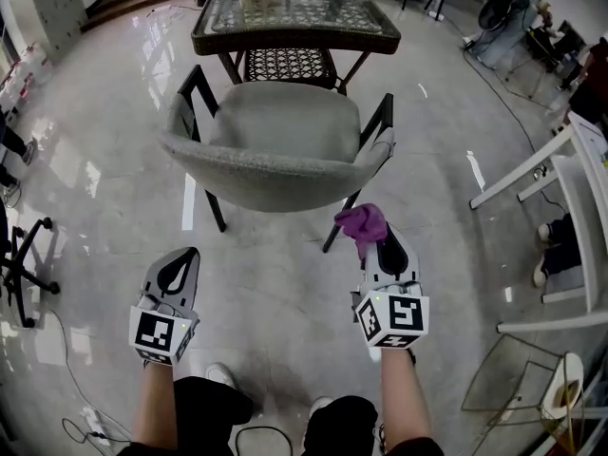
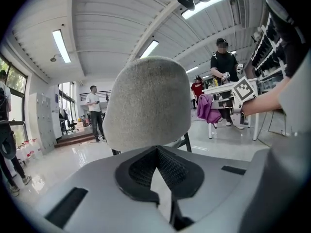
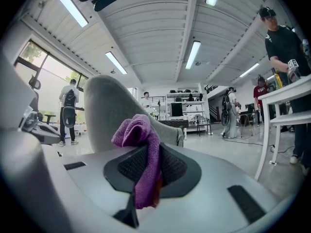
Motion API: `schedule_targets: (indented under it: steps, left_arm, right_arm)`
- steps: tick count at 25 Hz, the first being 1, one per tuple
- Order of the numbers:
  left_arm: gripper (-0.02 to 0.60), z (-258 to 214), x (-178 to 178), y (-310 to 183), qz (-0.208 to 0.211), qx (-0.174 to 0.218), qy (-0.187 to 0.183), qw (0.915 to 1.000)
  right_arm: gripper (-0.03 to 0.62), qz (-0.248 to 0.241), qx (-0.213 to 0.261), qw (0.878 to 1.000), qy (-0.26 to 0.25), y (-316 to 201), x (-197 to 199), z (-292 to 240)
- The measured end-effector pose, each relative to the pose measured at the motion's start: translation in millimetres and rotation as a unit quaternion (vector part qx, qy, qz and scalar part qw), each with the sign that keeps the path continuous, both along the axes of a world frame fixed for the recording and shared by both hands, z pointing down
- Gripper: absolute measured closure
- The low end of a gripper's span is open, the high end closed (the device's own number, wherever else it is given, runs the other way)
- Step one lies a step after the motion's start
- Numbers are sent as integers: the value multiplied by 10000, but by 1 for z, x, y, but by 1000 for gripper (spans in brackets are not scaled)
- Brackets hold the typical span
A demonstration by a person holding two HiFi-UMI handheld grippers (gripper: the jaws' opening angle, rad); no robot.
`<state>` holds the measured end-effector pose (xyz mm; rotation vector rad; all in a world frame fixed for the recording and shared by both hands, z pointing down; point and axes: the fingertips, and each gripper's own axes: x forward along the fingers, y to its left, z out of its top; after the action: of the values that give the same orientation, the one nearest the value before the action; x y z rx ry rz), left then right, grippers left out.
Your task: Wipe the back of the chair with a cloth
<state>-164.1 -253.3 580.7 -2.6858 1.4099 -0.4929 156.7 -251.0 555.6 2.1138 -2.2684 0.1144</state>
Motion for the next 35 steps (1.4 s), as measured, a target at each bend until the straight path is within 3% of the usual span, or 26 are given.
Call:
schedule_targets:
  steps: [7,23,35]
  left_arm:
    - [572,-84,-7,9,-53,-104,-46,9999]
    - [572,-331,11,29,-2,78,402,9992]
    - [572,-454,17,49,-65,314,718,9969]
  right_arm:
    - [517,-25,-203,9998,-60,28,-8,-77]
    - [517,217,-427,9987,-194,84,-22,-292]
    - [519,139,-464,9984,-284,114,-27,-388]
